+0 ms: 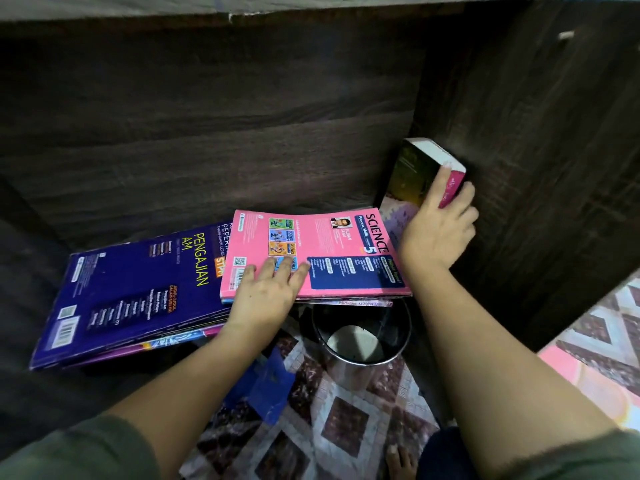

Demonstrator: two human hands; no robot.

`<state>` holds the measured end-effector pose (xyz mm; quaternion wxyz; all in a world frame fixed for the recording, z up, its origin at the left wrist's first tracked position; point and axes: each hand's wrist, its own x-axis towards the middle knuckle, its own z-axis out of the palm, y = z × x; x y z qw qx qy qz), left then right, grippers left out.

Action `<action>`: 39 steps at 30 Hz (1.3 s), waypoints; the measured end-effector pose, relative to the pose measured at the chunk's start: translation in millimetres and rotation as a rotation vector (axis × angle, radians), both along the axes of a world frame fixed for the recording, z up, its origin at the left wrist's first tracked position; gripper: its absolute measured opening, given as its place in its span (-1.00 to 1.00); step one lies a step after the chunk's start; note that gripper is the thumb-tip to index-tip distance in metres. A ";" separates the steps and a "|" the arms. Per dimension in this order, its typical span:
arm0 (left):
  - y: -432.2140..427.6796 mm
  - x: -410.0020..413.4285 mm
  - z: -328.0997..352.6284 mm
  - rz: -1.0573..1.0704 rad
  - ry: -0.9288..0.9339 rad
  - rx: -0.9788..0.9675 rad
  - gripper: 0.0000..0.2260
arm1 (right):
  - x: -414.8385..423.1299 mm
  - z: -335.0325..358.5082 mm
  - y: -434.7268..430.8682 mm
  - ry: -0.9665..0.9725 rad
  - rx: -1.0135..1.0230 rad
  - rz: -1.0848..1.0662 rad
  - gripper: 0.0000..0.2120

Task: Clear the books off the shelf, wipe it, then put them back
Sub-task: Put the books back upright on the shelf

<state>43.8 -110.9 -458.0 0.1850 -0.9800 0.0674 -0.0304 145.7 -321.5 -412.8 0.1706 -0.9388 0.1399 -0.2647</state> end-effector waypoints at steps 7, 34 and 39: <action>15.6 -5.3 15.4 0.113 -0.023 -0.084 -0.44 | -25.8 -15.5 29.1 0.222 -0.370 0.647 -0.54; 121.6 -50.9 -16.0 0.086 -0.024 -0.161 -0.21 | -38.4 -18.3 54.5 0.101 -0.376 0.921 -0.38; 87.9 -51.1 -16.0 -0.034 -0.051 -0.201 -0.18 | -34.4 -3.2 48.3 -0.094 -0.367 0.857 -0.35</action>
